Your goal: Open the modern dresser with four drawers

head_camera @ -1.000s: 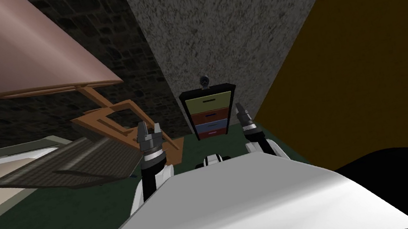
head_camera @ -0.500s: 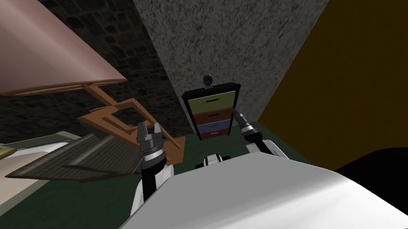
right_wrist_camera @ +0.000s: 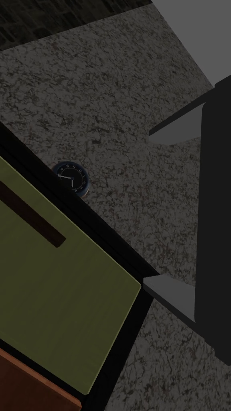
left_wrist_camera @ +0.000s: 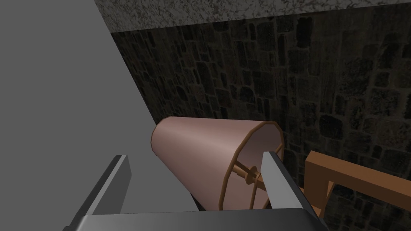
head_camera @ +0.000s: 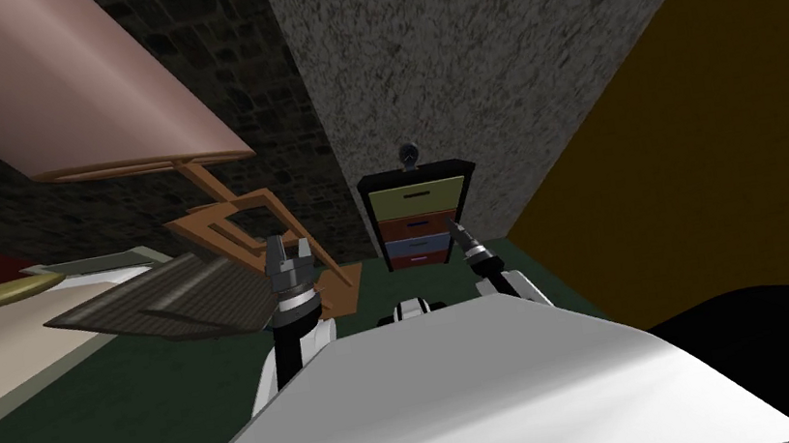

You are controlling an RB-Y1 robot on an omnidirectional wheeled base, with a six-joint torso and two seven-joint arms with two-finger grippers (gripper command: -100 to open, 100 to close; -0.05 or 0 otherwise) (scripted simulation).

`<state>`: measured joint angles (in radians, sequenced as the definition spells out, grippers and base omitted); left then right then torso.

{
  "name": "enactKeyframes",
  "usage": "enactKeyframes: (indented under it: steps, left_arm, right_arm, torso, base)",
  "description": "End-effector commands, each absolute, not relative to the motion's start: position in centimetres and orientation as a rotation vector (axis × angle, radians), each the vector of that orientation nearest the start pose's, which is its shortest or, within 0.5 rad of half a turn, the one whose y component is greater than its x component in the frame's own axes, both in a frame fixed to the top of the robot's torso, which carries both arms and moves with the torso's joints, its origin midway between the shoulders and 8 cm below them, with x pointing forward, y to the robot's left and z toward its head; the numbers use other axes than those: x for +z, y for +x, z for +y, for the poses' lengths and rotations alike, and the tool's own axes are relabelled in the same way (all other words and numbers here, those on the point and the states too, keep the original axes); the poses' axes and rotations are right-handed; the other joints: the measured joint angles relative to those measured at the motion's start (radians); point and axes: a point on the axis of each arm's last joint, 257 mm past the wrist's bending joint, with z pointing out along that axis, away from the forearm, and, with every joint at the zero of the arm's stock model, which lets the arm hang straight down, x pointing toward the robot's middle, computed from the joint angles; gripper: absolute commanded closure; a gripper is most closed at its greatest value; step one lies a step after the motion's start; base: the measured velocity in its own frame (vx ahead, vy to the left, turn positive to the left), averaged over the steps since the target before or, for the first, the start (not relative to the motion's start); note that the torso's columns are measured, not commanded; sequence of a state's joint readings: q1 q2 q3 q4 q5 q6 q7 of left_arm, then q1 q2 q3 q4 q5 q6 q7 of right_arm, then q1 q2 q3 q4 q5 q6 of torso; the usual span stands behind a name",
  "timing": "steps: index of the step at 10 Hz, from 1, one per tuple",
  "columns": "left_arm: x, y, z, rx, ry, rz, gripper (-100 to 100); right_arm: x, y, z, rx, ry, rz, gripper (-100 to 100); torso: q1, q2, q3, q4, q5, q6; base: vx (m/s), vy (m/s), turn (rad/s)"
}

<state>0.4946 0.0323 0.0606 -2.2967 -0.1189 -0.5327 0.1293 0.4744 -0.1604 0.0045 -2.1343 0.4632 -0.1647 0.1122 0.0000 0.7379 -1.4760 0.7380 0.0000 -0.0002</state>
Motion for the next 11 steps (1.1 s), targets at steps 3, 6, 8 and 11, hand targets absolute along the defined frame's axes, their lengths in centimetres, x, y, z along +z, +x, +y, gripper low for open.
enactKeyframes:
  steps: [3, 6, 8, 11]
  left_arm:
    - [3.9, 33.5, 27.7, -1.303, -0.557, 0.645, 0]
    - [3.9, 33.5, 27.7, -1.303, -0.557, 0.644, 0]
    - [3.9, 33.5, 27.7, -1.303, -0.557, 0.644, 0]
    - [3.9, 33.5, 27.7, -1.303, -0.557, 0.645, 0]
  right_arm:
    - [-17.1, 41.7, -29.1, 0.52, 0.497, 1.411, -100]
    - [-19.3, 41.7, -30.1, 0.421, 0.476, 1.471, -100]
    - [-21.4, 41.6, -31.2, 0.338, 0.474, 1.523, -100]
    - [-23.4, 41.4, -32.5, 0.232, 0.45, 1.578, -100]
  torso:
    - [0.0, 0.0, 0.0, 0.0, 0.0, 0.001]
    - [0.0, 0.001, 0.001, 0.0, 0.0, 0.0]
    - [0.0, 0.0, 0.0, 0.0, 0.0, 0.0]
    - [-0.001, 0.001, 0.0, 0.0, 0.0, 0.001]
  base:
    - [0.045, 0.011, 0.094]
    - [0.036, 0.015, 0.052]
    - [0.04, 0.017, 0.108]
    - [0.034, 0.009, 0.059]
